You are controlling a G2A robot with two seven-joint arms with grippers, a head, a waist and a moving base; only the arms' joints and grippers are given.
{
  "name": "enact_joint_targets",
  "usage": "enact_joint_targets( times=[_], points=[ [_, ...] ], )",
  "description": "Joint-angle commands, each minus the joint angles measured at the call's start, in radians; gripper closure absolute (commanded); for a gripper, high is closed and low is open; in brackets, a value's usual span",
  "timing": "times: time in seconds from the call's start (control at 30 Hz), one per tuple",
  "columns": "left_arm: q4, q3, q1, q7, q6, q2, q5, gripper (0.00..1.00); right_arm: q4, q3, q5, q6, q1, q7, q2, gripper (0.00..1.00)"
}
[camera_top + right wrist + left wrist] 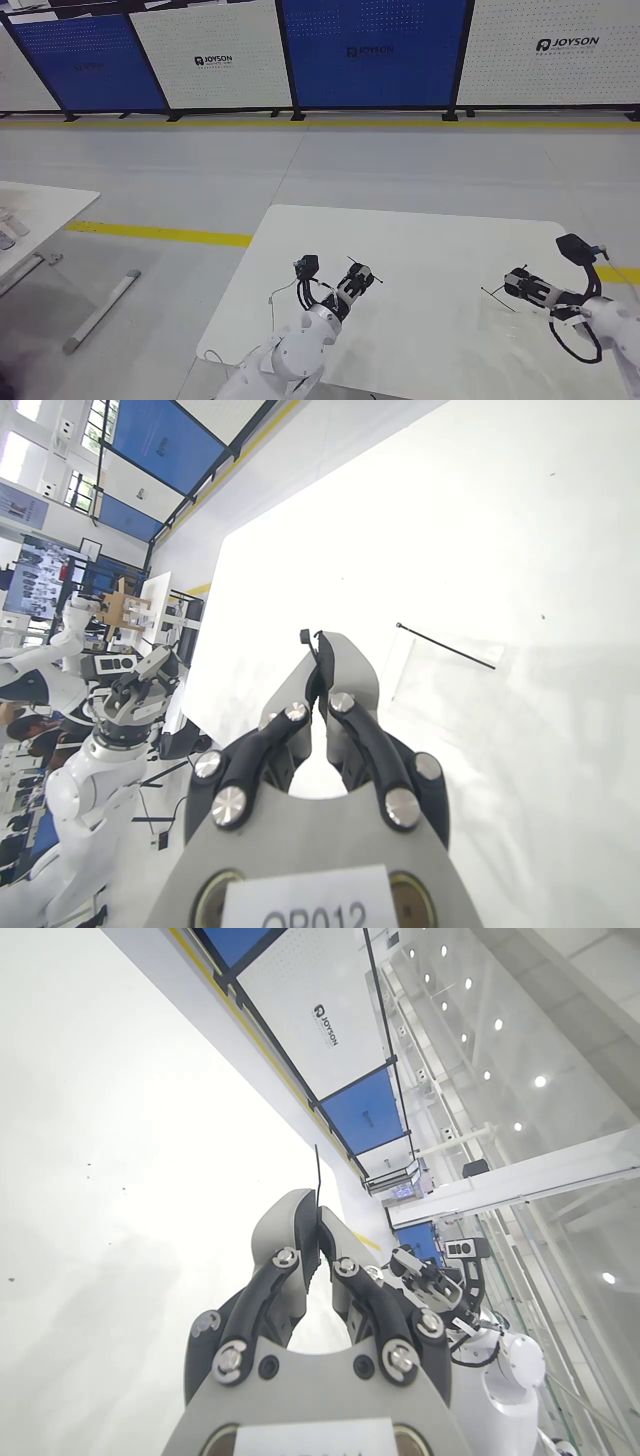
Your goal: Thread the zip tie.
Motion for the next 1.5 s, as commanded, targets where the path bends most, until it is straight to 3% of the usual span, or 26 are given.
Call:
enact_joint_targets(
  times=[0.0,0.2,0.3,0.37,0.73,1.0,1.27,1.47],
  points=[
    [0.000,0.000,0.000,0.000,0.000,0.000,0.000,1.00,0.000,0.000,0.000,0.000,0.000,0.000,0.000,1.00],
    [0.021,-0.056,0.044,-0.189,-0.155,0.026,0.026,1.00,0.000,0.000,0.000,0.000,0.000,0.000,0.000,1.00],
    [0.032,-0.078,0.057,-0.271,-0.208,0.038,0.037,1.00,0.000,0.000,0.000,0.000,0.000,0.000,0.000,1.00],
    [0.034,-0.098,0.059,-0.294,-0.226,0.041,-0.006,1.00,0.000,0.000,0.000,0.000,0.000,0.000,0.000,1.00],
    [0.032,-0.101,0.060,-0.289,-0.230,0.040,-0.021,1.00,0.000,0.000,0.000,0.000,0.000,0.000,0.000,1.00],
    [0.056,-0.017,0.045,-0.058,-0.190,0.016,0.017,1.00,0.000,0.000,0.000,0.000,0.000,0.000,0.000,1.00],
    [0.056,-0.017,0.045,-0.058,-0.190,0.016,0.017,1.00,0.001,0.000,0.009,-0.003,-0.004,-0.010,-0.001,1.00],
    [0.056,-0.017,0.045,-0.058,-0.190,0.016,0.017,1.00,-0.097,0.114,0.186,-0.165,-0.133,-0.117,-0.003,1.00]
  ],
)
